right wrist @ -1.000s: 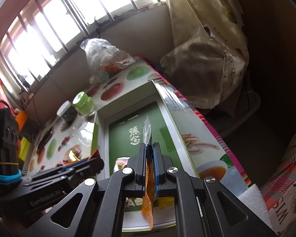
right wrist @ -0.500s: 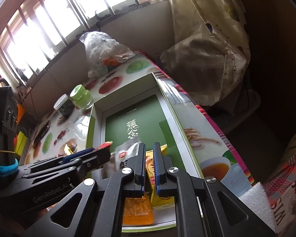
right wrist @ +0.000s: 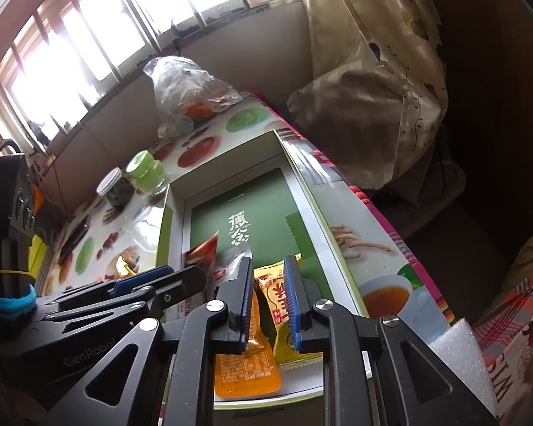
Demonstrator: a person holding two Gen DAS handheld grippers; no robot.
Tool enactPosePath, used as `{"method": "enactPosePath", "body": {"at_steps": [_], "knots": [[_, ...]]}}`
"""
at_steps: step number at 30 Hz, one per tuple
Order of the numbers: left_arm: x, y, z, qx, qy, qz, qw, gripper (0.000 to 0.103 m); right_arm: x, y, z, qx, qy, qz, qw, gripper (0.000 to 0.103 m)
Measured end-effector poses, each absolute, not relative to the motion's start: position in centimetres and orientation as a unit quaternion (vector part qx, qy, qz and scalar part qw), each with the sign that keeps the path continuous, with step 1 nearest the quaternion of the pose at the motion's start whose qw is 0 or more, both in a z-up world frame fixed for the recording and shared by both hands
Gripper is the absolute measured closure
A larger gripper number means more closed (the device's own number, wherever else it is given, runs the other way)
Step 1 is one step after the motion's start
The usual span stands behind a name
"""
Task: Organize snacks
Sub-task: 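Carry both packets over the green box and release them inside, then move both open tools back over the snack pile on the table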
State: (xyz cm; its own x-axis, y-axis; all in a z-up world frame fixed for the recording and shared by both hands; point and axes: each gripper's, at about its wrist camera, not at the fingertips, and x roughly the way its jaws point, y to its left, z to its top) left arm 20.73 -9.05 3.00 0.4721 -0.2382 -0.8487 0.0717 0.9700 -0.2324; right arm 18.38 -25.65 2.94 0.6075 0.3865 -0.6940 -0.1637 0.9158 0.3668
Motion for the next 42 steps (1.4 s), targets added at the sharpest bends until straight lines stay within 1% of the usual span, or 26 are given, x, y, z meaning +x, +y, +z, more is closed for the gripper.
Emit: {"method": "enactPosePath", "body": {"at_steps": [8,9,11,12,29,34,39,42], "knots": [[19.4,-8.6,4.1,-0.083,0.492,-0.092,0.862,0.063,17.6,-25.4,3.4,0.125,0.411,0.149,0.890,0.081],[19.2,-8.5,4.3,-0.080,0.490,-0.091,0.863,0.060,17.4,-25.3,3.5,0.122,0.411,0.149,0.891,0.080],[18.8,-8.4,4.6,-0.073,0.485,-0.087,0.867,0.050,17.3,-25.2,3.6,0.119,0.410,0.148,0.892,0.079],[18.5,-8.2,4.8,-0.073,0.483,-0.085,0.869,0.050,17.1,-25.1,3.7,0.119,0.408,0.149,0.893,0.078],[14.7,-4.1,6.1,-0.078,0.460,-0.038,0.883,0.050,14.9,-22.4,5.3,0.090,0.390,0.161,0.902,0.069],[13.6,-2.6,6.4,-0.071,0.449,-0.018,0.890,0.050,14.3,-20.8,5.5,0.072,0.387,0.173,0.903,0.062],[12.6,-0.7,6.3,-0.083,0.445,-0.004,0.892,0.050,14.0,-19.2,5.5,0.062,0.385,0.184,0.902,0.053],[11.9,0.9,6.0,-0.095,0.445,0.006,0.890,0.050,13.9,-18.2,5.3,0.058,0.390,0.197,0.898,0.050]]}}
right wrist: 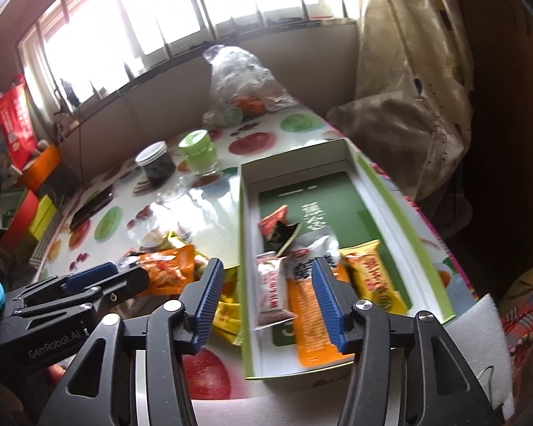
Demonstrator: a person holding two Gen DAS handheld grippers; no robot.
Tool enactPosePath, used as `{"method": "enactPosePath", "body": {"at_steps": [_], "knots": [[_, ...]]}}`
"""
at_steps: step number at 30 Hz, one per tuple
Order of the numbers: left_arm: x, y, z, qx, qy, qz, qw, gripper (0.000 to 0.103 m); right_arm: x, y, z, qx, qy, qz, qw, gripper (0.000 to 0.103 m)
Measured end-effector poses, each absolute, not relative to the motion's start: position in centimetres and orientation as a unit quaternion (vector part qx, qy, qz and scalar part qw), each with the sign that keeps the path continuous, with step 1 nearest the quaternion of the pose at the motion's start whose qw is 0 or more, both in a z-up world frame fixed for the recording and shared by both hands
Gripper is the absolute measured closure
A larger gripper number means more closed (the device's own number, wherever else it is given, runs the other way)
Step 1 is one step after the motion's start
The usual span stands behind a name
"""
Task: Organize snacks
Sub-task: 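Move both open tools back over the snack pile on the table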
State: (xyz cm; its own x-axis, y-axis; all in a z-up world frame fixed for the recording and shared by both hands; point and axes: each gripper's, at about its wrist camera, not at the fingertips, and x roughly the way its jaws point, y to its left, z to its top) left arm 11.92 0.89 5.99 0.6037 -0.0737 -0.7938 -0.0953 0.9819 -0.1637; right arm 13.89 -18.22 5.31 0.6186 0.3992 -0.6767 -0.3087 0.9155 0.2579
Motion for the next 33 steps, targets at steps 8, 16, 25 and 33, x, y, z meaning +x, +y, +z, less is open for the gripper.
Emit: {"method": "enactPosePath", "body": {"at_steps": [8,16,25,33], "knots": [[10.1,6.0,4.9,-0.131,0.445,0.050,0.885,0.050,13.4,-14.8,4.3,0.011,0.401,0.230,0.887,0.047],[8.5,9.8,3.1,-0.159,0.453,0.080,0.874,0.050,11.7,-10.5,2.8,-0.140,0.389,0.267,0.871,0.047],[6.9,12.1,1.5,-0.169,0.465,0.095,0.864,0.050,12.1,-8.1,0.5,-0.259,0.401,0.274,0.835,0.047],[6.6,13.6,1.4,-0.177,0.463,0.107,0.862,0.050,12.5,-7.1,0.0,-0.246,0.424,0.265,0.830,0.048]]}}
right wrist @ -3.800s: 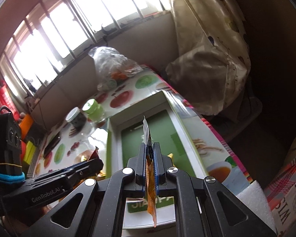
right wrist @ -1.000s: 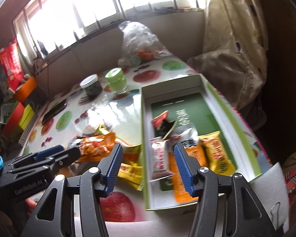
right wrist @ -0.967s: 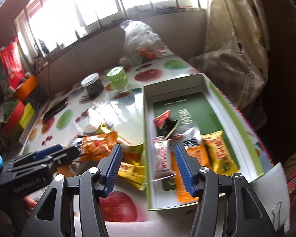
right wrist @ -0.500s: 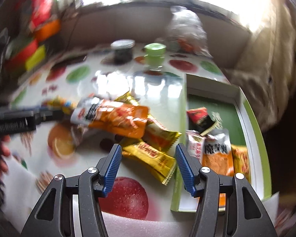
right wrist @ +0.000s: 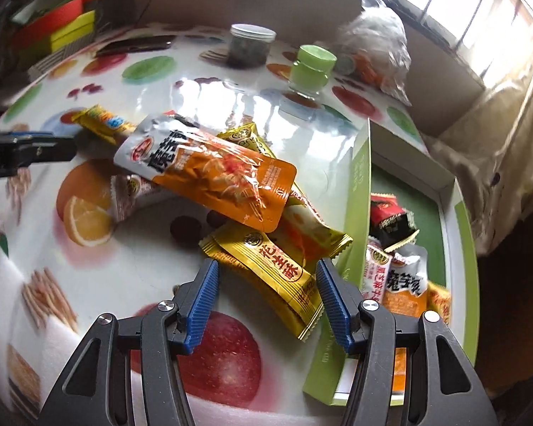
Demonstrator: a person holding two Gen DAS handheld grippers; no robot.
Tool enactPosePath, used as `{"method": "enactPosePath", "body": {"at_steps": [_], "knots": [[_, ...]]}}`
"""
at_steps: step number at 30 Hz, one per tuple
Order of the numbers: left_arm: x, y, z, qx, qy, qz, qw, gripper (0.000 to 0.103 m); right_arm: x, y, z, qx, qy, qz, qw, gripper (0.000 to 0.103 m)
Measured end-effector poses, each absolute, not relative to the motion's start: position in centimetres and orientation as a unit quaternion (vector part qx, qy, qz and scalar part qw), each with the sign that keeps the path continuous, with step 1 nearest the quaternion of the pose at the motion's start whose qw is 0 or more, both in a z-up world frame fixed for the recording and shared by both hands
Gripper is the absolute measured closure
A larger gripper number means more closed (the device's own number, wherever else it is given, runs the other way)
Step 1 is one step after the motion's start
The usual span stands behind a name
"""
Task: Organize snacks
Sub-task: 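Move both open tools back over the snack pile on the table, then grasp the gold candy bar with the left tool while the right tool grasps a yellow peanut candy packet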
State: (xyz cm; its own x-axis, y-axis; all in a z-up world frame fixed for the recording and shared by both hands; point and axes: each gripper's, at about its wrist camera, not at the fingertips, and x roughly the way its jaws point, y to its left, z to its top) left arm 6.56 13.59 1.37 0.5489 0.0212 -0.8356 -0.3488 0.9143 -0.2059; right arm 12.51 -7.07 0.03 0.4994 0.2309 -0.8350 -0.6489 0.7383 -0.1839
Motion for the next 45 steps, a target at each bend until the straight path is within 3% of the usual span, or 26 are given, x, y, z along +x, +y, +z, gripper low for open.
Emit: {"method": "enactPosePath", "body": {"at_steps": [9,12,33,45], "knots": [[6.6,14.7,1.6,-0.173,0.459,0.113,0.864,0.050,10.7,-5.1,0.0,-0.237,0.420,0.286,0.828,0.070],[6.9,14.8,1.9,-0.164,0.458,0.109,0.867,0.050,10.5,-4.9,0.1,-0.226,0.420,0.289,0.830,0.074],[11.3,15.9,0.6,-0.263,0.472,0.099,0.836,0.050,8.9,-5.6,0.0,-0.180,0.419,0.293,0.840,0.075],[14.5,14.7,0.3,-0.255,0.477,0.095,0.836,0.050,9.1,-6.0,0.0,-0.163,0.422,0.295,0.842,0.075]]}}
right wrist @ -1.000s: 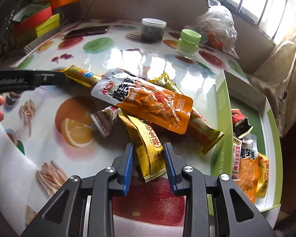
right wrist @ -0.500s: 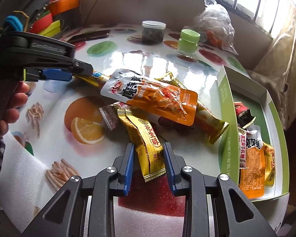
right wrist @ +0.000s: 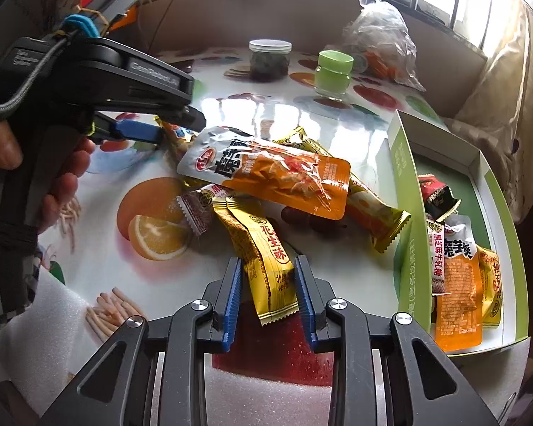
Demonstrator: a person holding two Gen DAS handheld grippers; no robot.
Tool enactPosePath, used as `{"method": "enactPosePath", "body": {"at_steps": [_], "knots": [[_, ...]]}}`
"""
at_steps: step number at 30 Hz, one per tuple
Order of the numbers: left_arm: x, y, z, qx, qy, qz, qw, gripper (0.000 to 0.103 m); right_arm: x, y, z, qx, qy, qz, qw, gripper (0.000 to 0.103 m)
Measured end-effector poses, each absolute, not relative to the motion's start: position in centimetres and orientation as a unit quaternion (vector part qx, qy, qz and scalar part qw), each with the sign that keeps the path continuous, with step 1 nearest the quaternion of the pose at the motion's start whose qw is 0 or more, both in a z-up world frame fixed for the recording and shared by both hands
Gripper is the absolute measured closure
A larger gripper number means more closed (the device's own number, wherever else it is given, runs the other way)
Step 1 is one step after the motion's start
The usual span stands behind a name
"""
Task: Organize snacks
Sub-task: 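Grasp the gold candy bar with the left tool while the right tool grasps a yellow peanut candy packet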
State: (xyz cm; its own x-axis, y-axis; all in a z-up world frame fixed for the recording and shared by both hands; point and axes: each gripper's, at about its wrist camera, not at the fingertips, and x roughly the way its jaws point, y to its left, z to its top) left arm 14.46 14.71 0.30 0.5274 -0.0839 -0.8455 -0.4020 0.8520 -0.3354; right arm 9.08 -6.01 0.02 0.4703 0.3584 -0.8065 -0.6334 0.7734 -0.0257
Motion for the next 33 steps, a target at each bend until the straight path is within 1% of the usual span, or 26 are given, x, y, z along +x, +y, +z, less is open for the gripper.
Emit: {"method": "enactPosePath", "body": {"at_steps": [4,10,12,20,33], "knots": [[14.6,14.2,0.3,-0.234,0.477,0.101,0.841,0.050,9.1,-6.1,0.0,-0.157,0.422,0.294,0.843,0.075],[14.4,14.2,0.3,-0.232,0.479,0.100,0.841,0.065,9.1,-6.4,0.0,-0.150,0.425,0.291,0.844,0.075],[14.2,14.1,0.3,-0.224,0.477,0.103,0.843,0.071,9.1,-6.4,0.1,-0.148,0.426,0.291,0.844,0.075],[13.1,14.2,0.6,-0.207,0.477,0.102,0.848,0.076,9.0,-6.8,0.2,-0.139,0.427,0.290,0.845,0.075],[10.2,13.8,1.4,-0.199,0.465,0.087,0.858,0.078,8.5,-7.3,1.1,-0.124,0.416,0.290,0.853,0.076]]}}
